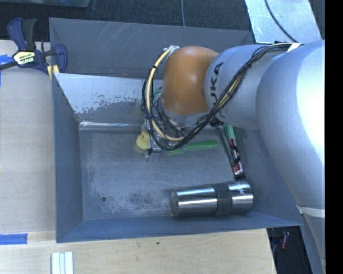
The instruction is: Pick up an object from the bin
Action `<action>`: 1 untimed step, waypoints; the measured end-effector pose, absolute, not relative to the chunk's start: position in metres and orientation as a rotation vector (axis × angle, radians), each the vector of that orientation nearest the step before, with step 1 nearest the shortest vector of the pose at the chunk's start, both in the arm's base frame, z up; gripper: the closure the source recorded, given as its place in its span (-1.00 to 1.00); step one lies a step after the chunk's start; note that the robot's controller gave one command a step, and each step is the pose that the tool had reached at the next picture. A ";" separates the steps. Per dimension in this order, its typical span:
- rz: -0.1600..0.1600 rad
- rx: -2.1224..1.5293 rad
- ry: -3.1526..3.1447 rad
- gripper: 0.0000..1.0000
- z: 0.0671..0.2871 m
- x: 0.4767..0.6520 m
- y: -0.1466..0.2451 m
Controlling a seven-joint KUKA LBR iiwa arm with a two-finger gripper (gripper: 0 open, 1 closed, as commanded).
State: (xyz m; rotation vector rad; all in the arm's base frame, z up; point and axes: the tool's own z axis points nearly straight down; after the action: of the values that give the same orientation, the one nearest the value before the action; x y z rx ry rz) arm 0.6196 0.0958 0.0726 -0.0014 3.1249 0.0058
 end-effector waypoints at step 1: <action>0.003 -0.001 3.134 1.00 0.084 0.617 0.095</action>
Offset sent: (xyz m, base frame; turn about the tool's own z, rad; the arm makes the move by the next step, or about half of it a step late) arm -0.0014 -0.0002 0.0390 0.0002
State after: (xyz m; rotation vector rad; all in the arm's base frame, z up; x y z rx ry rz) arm 0.6168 0.0952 0.0838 -0.0007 3.1341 0.0034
